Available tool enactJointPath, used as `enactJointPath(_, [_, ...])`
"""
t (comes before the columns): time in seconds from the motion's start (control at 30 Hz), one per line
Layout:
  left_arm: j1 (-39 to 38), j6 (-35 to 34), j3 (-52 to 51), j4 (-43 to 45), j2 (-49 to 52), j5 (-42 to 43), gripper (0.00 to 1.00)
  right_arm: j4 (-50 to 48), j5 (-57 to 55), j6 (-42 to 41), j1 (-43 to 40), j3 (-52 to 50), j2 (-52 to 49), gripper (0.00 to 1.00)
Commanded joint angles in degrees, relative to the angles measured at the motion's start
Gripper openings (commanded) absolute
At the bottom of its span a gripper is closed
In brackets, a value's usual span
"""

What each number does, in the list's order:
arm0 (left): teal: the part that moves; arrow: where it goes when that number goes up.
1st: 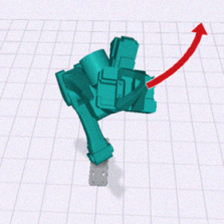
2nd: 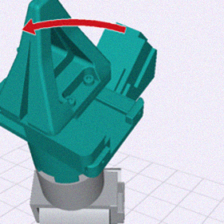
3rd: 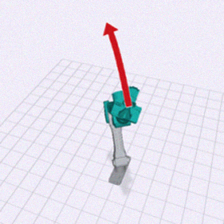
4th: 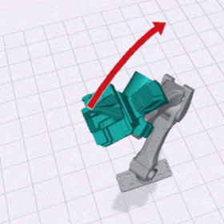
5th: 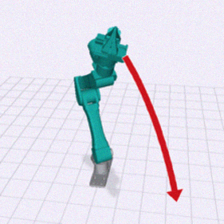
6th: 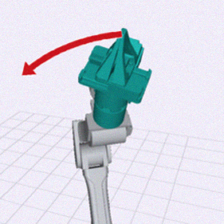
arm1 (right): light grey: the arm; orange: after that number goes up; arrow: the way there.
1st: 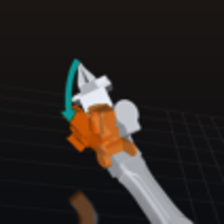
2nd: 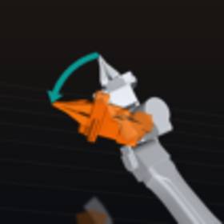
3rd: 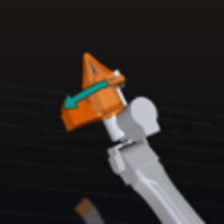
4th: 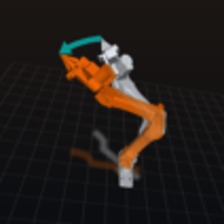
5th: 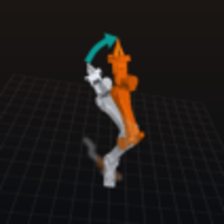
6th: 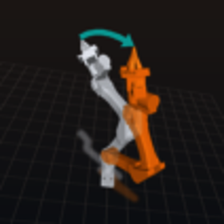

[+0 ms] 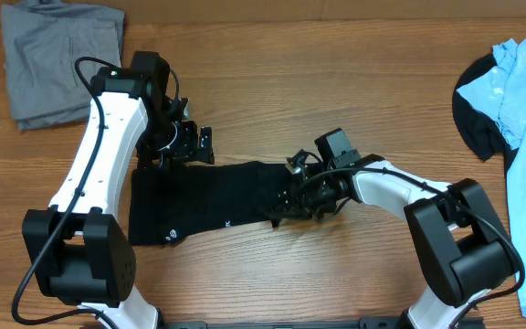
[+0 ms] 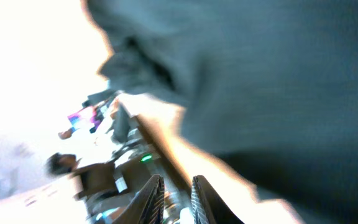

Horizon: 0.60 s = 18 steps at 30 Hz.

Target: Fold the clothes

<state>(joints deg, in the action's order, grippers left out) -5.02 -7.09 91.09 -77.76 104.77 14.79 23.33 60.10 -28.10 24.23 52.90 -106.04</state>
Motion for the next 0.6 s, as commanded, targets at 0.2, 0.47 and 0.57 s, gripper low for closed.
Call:
enactJointPath(0.2, [-0.26, -0.13, -0.33, 0.20, -0.96, 0.02, 1.00, -2.32, 7.82, -0.50, -1.60, 8.00, 10.01, 0.48])
enactJointPath(0.47, [-0.26, -0.17, -0.33, 0.70, -0.96, 0.04, 1.00, -3.41, -6.97, 1.40, -2.25, 8.24, 4.00, 0.51])
enactJointPath(0.57, [-0.26, -0.17, -0.33, 0.63, -0.96, 0.04, 1.00, -5.60, -7.39, 1.73, -2.25, 8.24, -0.61, 0.50])
